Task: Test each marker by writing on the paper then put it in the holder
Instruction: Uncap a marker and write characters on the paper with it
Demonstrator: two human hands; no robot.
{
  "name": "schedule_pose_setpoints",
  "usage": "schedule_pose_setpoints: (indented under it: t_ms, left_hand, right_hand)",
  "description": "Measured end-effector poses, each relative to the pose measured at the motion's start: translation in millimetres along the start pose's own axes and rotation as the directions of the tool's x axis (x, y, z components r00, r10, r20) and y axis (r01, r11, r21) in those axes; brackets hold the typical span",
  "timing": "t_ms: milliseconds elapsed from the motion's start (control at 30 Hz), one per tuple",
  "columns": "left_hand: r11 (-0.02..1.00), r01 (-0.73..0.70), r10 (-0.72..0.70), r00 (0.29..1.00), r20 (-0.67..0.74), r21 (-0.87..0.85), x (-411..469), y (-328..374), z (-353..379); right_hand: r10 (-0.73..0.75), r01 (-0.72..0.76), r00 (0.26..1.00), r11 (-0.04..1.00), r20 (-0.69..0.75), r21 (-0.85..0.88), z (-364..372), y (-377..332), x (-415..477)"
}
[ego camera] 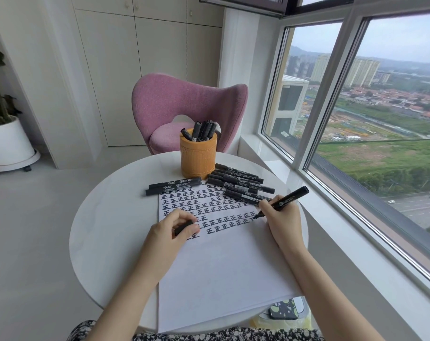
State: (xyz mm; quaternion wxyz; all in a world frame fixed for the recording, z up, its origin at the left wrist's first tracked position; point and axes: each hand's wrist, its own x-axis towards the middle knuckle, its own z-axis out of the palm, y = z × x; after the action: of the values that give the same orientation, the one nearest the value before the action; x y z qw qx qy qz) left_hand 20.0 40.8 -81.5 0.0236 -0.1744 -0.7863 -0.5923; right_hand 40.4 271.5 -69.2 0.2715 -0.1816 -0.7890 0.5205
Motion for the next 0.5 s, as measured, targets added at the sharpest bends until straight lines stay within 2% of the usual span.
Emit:
schedule_pose_setpoints:
  t_ms: [500]
  left_hand:
    - [1.0, -0.005, 0.005, 1.0, -0.002, 0.011, -0.3, 0.8, -0.2]
  right_hand:
    - [-0.025, 0.025, 1.0, 1.0, 0.004, -0.004, 2.1, 0.9, -0.1]
